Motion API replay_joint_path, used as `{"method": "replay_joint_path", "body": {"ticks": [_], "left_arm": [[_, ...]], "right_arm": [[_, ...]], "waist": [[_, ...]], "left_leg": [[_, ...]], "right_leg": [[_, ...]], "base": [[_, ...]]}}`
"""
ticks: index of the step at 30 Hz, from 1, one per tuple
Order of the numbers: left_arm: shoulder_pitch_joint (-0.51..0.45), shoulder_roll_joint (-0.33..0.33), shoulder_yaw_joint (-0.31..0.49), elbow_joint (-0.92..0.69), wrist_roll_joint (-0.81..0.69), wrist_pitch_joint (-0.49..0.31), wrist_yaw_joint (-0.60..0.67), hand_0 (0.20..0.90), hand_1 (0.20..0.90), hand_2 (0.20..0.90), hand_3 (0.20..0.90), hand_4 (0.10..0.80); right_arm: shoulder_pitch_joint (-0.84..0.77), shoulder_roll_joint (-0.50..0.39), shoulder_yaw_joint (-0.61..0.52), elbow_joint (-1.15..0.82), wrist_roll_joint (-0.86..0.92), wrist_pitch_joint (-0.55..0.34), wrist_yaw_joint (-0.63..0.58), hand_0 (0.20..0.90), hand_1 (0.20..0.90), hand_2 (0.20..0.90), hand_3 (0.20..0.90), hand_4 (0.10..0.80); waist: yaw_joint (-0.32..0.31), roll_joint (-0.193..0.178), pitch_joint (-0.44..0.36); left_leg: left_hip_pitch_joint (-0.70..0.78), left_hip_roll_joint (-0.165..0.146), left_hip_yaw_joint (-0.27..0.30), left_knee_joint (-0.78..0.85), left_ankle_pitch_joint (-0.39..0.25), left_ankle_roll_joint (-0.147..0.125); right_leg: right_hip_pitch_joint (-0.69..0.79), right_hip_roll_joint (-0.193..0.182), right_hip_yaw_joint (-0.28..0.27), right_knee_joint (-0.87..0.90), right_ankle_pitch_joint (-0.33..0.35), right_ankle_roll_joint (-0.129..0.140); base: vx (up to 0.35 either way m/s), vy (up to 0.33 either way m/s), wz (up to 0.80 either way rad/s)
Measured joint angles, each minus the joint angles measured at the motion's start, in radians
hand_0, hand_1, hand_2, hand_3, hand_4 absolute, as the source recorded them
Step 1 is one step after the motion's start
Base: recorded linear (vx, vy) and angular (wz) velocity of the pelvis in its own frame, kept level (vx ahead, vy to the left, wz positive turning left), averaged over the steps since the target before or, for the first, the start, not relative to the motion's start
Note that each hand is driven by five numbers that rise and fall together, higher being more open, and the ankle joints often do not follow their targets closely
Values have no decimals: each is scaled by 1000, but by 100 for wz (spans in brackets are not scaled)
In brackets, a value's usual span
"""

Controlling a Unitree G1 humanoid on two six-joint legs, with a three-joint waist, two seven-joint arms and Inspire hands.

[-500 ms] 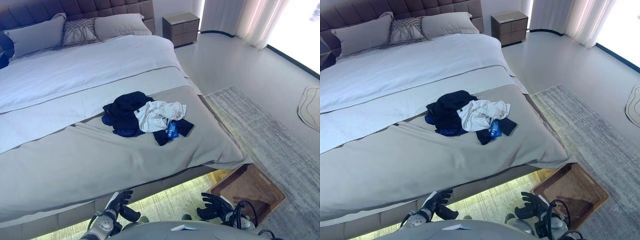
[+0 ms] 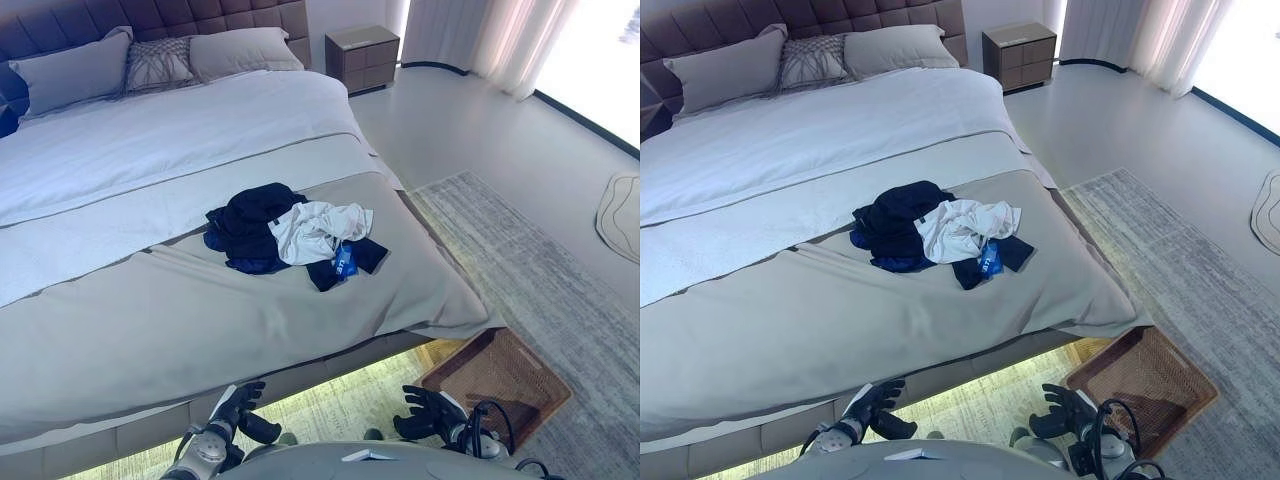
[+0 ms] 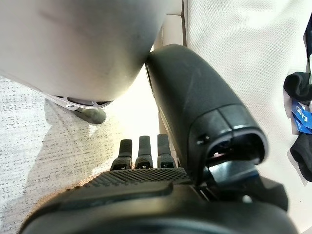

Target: Pick up the clothes from the bed and place them into the basket

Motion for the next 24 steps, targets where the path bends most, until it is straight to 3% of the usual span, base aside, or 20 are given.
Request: {"method": "replay_joint_path", "body": {"ticks": [15, 19, 24], "left_arm": [[-2, -1, -2, 0, -7, -1, 8, 900, 900, 900, 900, 800], [-18, 0, 1, 0, -6, -38, 38, 900, 900, 900, 900, 800], [-27, -5, 1, -7, -4, -43, 32, 900, 900, 900, 900, 800]], "right_arm": [[-9, 7, 6, 1, 10, 23, -24, 900, 900, 900, 900, 800], [-26, 0, 4, 14, 30, 45, -26, 900, 900, 900, 900, 800], [-54, -31, -17, 45, 72, 82, -68, 900, 900, 900, 900, 800]], "waist": [[1, 2, -1], [8, -21, 25], [1, 16, 33]], "left_leg": [[-12, 5, -4, 28, 0, -1], [-79, -16, -35, 148, -1, -19], [-51, -19, -21, 63, -26, -1]], "right_leg": [[1, -1, 2, 1, -3, 4], [21, -35, -13, -14, -4, 6], [-25, -38, -39, 68, -28, 34]], "base": [[1, 5, 0], [25, 147, 12], [135, 206, 16]]}}
